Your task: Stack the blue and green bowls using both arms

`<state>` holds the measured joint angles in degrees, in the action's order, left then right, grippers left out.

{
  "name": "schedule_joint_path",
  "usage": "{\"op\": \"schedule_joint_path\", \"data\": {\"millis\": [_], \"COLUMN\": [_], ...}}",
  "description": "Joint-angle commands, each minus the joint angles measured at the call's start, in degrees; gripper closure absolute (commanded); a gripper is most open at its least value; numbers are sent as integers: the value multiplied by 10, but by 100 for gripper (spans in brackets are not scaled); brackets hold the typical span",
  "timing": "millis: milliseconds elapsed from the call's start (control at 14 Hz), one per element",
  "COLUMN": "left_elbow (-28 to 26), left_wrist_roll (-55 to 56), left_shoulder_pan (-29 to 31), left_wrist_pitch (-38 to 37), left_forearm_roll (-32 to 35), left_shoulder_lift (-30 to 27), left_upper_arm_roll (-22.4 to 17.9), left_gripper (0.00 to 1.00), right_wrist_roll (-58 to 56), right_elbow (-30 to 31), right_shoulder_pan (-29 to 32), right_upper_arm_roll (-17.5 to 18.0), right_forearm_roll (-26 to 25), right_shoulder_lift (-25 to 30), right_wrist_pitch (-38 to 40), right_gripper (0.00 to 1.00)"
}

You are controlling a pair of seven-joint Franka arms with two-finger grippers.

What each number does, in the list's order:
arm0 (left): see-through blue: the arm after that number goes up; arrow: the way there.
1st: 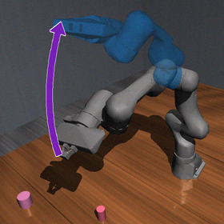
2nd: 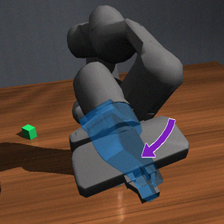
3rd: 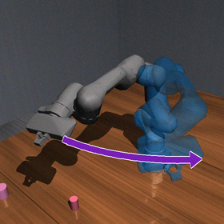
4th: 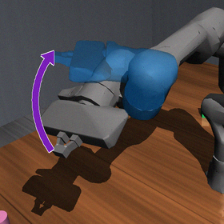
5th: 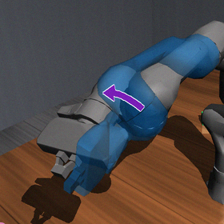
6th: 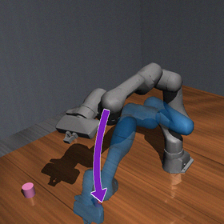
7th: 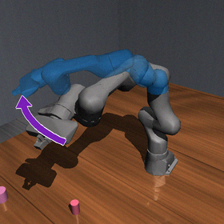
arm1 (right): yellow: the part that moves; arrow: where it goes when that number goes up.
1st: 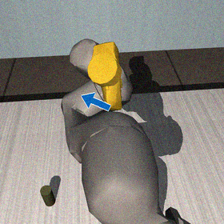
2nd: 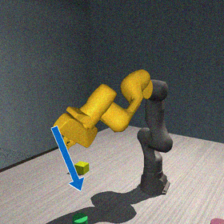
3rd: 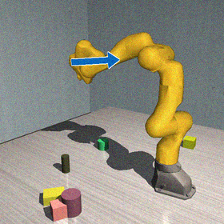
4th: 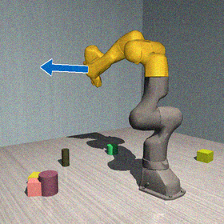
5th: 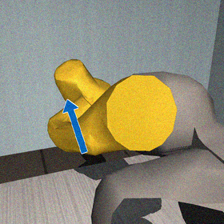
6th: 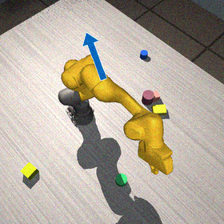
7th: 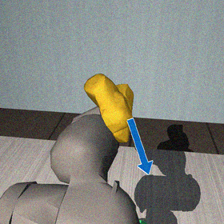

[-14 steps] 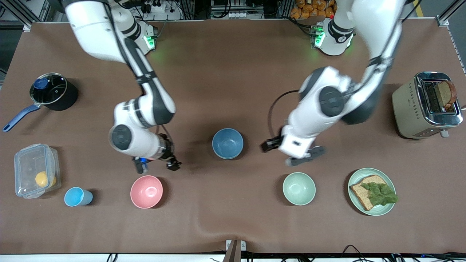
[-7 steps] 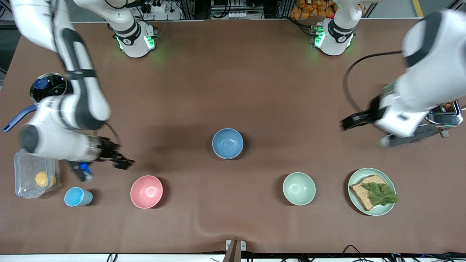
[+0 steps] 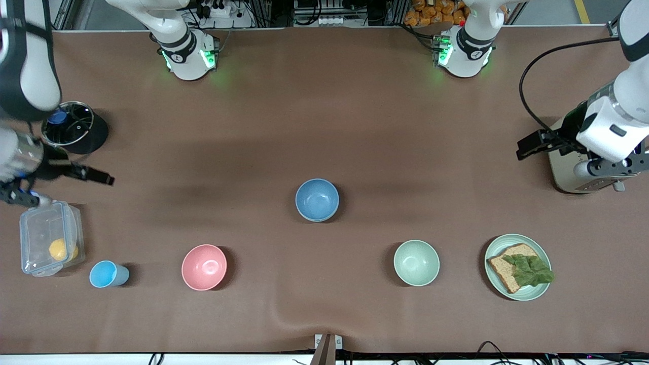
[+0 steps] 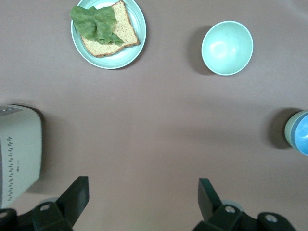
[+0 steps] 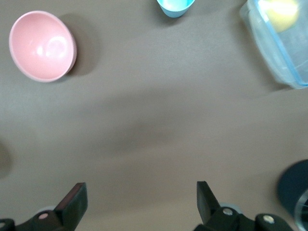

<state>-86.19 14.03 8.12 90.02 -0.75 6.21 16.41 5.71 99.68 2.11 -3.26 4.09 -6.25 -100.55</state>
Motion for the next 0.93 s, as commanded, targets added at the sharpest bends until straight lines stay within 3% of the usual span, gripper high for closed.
{"op": "schedule_joint_path", "data": {"millis": [0, 214, 857], "left_elbow": [-39, -36, -28], "left_wrist_roll": [-26, -27, -27], "left_shoulder_pan": [-7, -7, -12], "left_wrist_pitch": [1, -15, -41], "left_forearm_roll": [7, 8, 8], "left_shoulder_lift": [-45, -54, -60], "left_upper_arm_roll": [-16, -17, -21], "left_gripper": [0, 0, 0], "right_wrist_roll": [-12, -51, -64], "right_elbow": [1, -56, -88], "right_shoulder_pan": [13, 16, 25], "right_upper_arm_roll": [40, 43, 40], "right_forearm_roll": [-55, -60, -52], "right_shoulder_lift": [50, 53, 68], "right_wrist_pitch": [36, 98, 113], "right_gripper": [0, 0, 0]}}
